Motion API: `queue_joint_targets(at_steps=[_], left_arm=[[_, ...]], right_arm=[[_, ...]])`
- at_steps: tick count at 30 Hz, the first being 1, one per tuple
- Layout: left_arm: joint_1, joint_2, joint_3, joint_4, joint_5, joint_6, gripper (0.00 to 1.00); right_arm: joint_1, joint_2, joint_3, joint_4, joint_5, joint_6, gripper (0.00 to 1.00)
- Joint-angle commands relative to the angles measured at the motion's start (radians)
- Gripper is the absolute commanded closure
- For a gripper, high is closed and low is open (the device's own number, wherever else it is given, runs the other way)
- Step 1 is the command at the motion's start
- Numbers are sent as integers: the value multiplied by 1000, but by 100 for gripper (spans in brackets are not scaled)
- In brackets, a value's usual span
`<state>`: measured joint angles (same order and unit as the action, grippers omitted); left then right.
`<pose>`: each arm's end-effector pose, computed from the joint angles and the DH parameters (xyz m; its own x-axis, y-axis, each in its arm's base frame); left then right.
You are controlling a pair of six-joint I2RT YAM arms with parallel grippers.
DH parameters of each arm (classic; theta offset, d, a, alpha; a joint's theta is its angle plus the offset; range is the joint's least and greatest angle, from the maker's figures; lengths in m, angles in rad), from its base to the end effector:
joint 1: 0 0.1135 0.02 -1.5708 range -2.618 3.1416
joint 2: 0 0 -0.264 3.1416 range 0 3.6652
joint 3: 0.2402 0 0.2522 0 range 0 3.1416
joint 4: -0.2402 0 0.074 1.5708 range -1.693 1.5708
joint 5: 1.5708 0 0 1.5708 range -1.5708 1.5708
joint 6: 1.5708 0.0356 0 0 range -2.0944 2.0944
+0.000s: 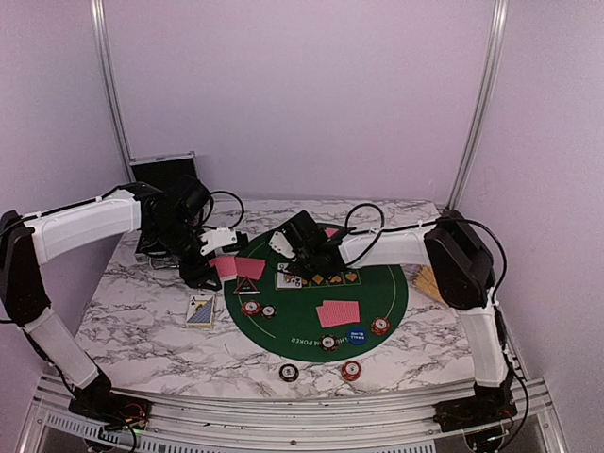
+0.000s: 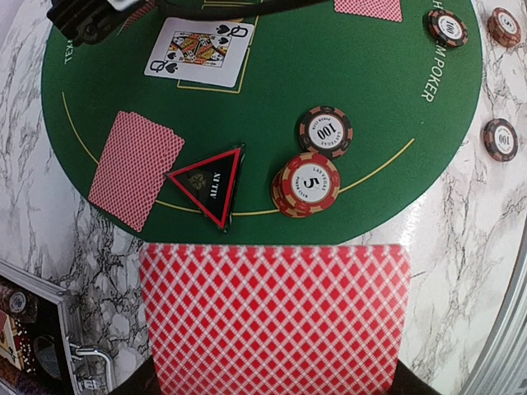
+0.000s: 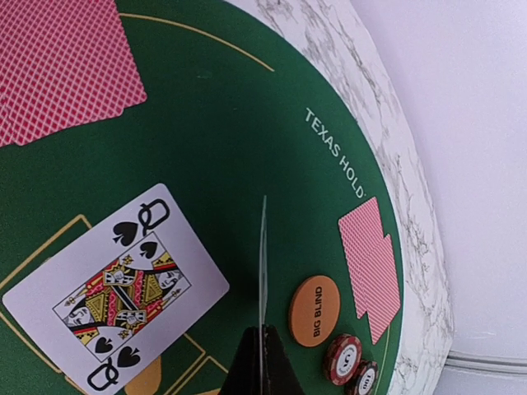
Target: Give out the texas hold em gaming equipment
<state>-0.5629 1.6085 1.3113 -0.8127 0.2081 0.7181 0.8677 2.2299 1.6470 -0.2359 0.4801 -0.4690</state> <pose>0.2753 -0.1824 0.2655 -0.1757 0.8721 -0.4567 0.9501 0.2717 0.1533 0.3302 0.3642 0.1604 -0.2076 -0.8650 -0.4569 -0.6350 0.4744 -0.6097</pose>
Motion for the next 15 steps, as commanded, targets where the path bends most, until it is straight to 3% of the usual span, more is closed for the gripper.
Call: queue_joint_targets(at_steps=[1,5,11,15], left_arm=[[4,-32,5,-13,3,3,100],[4,-32,7,-13,4,4,100],[5,-31,13,-13,2,5,100],[4,-27,21,-14,1,4,100]], right_arm=[[26,31,25,-10,-14,-17,98],[28,31,25,-46,-48,8,93],[31,3,-3,-71,-99,37,70],[32,-16,-22,-78,-127,58,60]])
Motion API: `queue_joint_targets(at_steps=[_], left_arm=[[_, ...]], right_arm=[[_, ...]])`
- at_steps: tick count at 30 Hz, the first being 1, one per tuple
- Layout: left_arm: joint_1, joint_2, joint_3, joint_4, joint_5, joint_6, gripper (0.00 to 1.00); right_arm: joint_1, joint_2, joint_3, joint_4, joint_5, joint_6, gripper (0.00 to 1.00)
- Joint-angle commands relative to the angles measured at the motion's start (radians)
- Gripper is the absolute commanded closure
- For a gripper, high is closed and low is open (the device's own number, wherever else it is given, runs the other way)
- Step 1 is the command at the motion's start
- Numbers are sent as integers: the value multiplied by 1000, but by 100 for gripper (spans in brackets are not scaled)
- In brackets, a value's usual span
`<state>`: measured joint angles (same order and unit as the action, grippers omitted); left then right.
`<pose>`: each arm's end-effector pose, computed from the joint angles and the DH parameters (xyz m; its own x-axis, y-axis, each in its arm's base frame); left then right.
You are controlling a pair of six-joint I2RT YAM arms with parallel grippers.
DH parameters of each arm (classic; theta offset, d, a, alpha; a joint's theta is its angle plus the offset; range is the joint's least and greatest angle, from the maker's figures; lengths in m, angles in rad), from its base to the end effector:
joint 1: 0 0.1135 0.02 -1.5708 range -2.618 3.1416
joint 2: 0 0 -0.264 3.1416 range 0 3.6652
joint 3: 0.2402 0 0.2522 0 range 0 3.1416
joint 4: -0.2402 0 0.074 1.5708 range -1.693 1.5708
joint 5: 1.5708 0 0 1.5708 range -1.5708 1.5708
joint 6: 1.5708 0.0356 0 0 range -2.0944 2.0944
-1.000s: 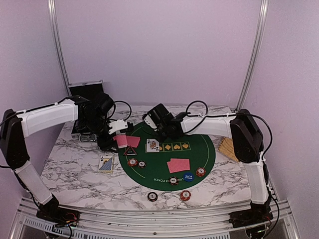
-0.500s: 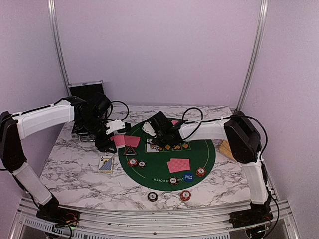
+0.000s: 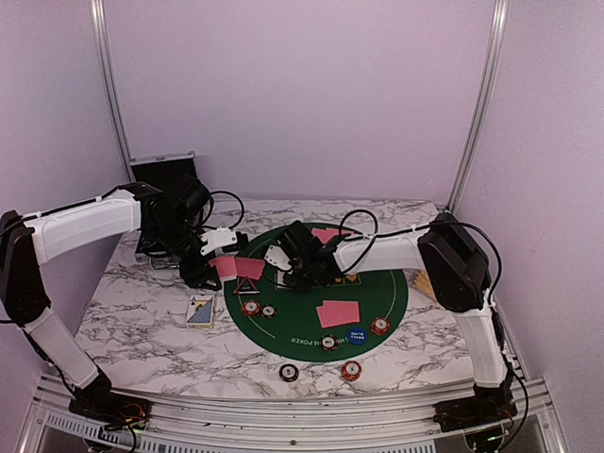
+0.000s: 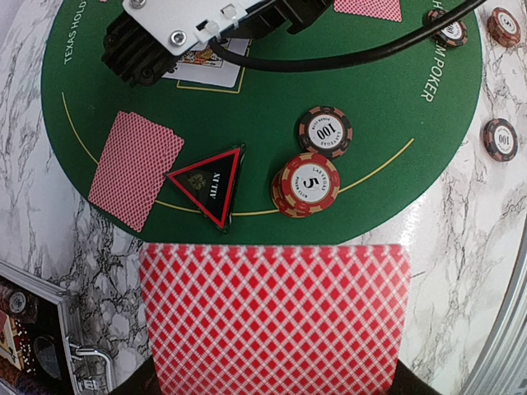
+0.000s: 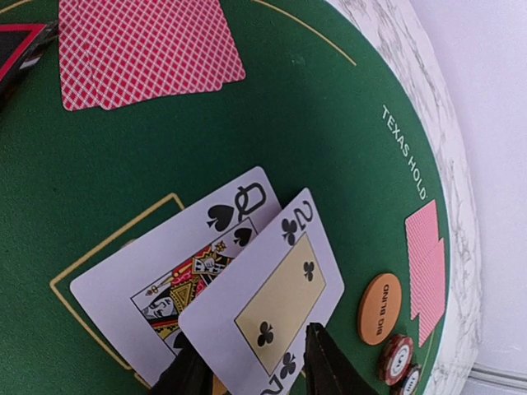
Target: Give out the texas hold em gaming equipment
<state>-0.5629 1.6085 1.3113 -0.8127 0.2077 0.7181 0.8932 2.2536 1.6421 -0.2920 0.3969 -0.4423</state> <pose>0.2753 -0.1824 0.2655 -0.1758 0.8722 -0.4564 0.9500 0.2718 0.1535 0.3165 0.3713 0.1429 -0.2017 -0.8803 -0.4293 -0.7246 0.4291 -0.5393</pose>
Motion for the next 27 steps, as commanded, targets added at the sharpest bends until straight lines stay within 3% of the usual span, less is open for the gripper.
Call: queue_joint_targets(at_steps=[1,12,20,27], left_arm=[[4,-26,22,-15,3,3,100],[5,-12,34,-19,5,4,100],[4,-2,41,-19,13,4,100],[4,2,45,-19,15,4,100]], right_arm=[[6,-43,-23,-23,-51,36,58],[-9,-131,-61,-68,-173,106,41],[-157,-180,-31,-23,-405,362,42],[-227,-53,109,-30,-620,592,45]])
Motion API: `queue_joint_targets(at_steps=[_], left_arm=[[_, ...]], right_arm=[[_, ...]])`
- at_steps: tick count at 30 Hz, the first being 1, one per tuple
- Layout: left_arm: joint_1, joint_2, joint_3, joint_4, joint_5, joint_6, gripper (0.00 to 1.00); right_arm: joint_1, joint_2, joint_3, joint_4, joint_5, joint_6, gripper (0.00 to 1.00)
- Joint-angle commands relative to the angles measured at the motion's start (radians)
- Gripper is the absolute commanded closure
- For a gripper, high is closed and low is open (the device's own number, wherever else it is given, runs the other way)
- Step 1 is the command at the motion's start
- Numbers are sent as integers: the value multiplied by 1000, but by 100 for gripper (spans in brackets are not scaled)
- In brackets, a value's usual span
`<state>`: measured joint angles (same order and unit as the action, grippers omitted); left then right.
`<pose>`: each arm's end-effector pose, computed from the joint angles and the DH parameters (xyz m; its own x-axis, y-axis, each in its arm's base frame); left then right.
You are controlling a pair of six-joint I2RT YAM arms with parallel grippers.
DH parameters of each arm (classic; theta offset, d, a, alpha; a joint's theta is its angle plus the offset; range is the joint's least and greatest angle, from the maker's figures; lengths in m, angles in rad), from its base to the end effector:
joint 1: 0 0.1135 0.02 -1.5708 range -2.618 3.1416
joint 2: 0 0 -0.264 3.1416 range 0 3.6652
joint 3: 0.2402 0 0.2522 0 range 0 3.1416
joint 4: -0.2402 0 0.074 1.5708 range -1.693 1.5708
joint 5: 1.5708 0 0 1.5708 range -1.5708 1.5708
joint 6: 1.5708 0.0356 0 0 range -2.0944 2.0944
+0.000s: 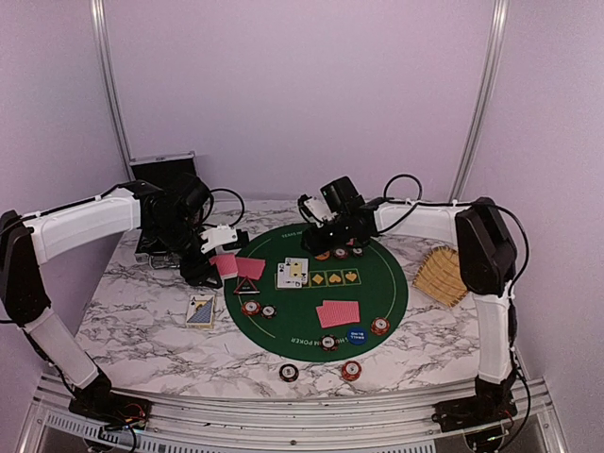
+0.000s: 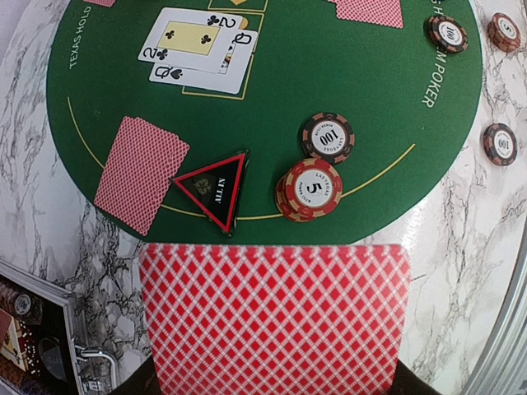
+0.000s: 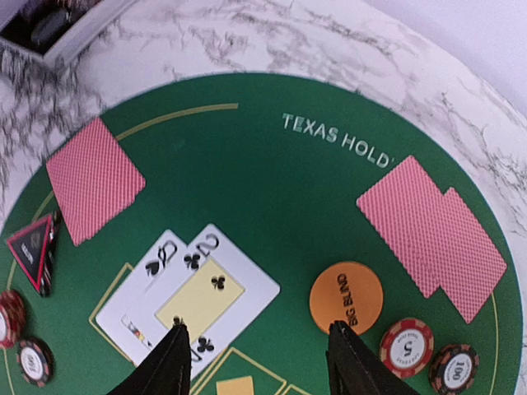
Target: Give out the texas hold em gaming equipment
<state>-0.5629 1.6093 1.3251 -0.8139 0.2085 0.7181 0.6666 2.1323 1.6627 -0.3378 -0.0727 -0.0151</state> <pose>0.2766 -0.1832 0.2693 -0.1711 0.8691 -0.4641 0.9486 0.2726 0.1608 0.3771 0.3000 0.2005 -0.5579 -0.4580 -0.6921 -0.6646 0.7460 0.0420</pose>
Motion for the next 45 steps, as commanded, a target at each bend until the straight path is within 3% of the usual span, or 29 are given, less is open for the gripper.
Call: queue_joint_targets(at_steps=[1,10,18,29,36,43,45], left_arm=[[4,2,31,-18,15,3,100],[4,4,31,-18,14,3,100],[4,6,30,-17,16,2,100],[4,10,31,-17,19,0,100],[4,14,35,-18,24,-6,100],[4,13,42,-17,21,-6,100],[4,15,45,-16,21,-6,100]], right_arm=[[-2,92,111,13,-162,176,45],[-11,256,273,-25,-224,249,42],[-10,287,256,-20,-248,277,42],[-9,182,55,28,-223,224,43],[-10,153,38,43,-228,212,44],[-4,20,-13,152,-337,346,39],[5,-15,-40,192,-393,410,33]])
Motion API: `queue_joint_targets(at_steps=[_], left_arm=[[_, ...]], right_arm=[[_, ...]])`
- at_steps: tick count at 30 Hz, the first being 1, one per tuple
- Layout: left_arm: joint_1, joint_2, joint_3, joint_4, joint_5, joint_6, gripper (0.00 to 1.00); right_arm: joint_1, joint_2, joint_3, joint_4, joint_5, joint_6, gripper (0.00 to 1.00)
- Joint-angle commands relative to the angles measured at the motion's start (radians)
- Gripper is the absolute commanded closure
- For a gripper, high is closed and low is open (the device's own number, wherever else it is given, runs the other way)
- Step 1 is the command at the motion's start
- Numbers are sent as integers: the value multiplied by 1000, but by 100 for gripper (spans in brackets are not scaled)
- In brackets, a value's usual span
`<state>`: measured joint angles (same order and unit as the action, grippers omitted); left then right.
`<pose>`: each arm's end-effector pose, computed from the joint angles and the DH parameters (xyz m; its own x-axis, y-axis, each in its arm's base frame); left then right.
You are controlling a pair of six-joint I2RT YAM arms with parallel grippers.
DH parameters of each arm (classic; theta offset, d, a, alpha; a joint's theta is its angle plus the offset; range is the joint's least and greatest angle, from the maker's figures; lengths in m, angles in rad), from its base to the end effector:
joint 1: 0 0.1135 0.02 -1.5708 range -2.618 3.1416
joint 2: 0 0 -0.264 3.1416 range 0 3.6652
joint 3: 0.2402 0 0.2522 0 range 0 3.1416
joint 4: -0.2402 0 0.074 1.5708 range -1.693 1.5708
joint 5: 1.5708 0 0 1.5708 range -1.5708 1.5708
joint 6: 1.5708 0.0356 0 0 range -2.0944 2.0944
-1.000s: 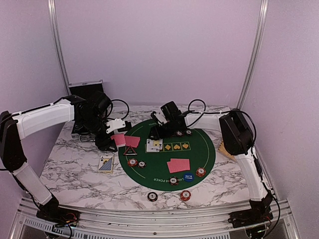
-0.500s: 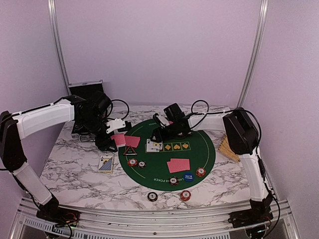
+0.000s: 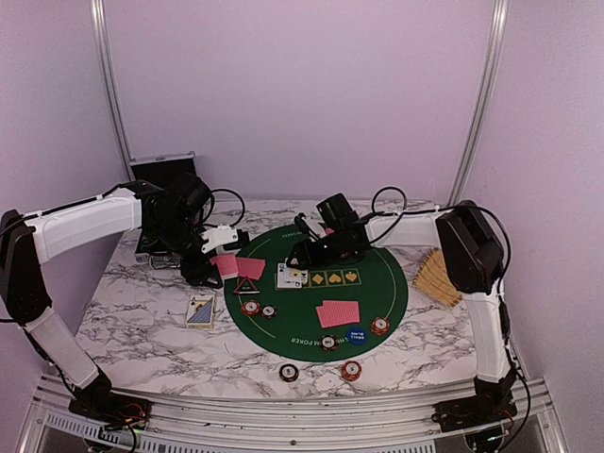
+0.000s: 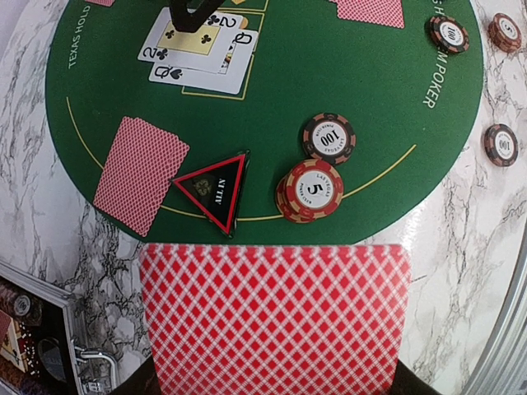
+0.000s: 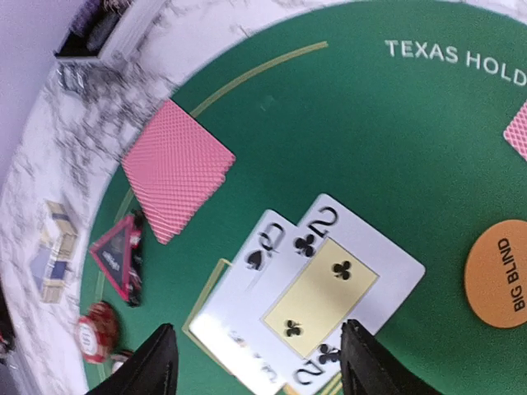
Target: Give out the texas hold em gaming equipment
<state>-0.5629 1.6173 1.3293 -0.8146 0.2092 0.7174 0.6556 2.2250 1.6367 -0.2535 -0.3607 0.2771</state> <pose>0.2779 -0.1841 0.2681 -0.1734 0.8698 -0.4619 0.9492 0.2726 0.1570 0.3801 0.3082 0.1569 -0.7757 -0.2736 -0.5687 -0.5661 0.6999 0.4354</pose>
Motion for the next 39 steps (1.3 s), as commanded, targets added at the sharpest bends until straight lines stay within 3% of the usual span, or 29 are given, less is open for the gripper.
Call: queue_joint_targets(at_steps=[1,6,20,39], left_arm=[[4,9,43,-15,19,-3,100],[5,14,53,-15,18,-1,100],[3,21,75,-15,22,-6,100],[-17,41,88,-14,30,-10,100]], right_arm=[[23,-121,-26,126,-125,148,27],[65,-141,-70,195,-256,278,18],[138,-79,-101,492,-511,565,18],[161,56,-2,669,-581,765,20]])
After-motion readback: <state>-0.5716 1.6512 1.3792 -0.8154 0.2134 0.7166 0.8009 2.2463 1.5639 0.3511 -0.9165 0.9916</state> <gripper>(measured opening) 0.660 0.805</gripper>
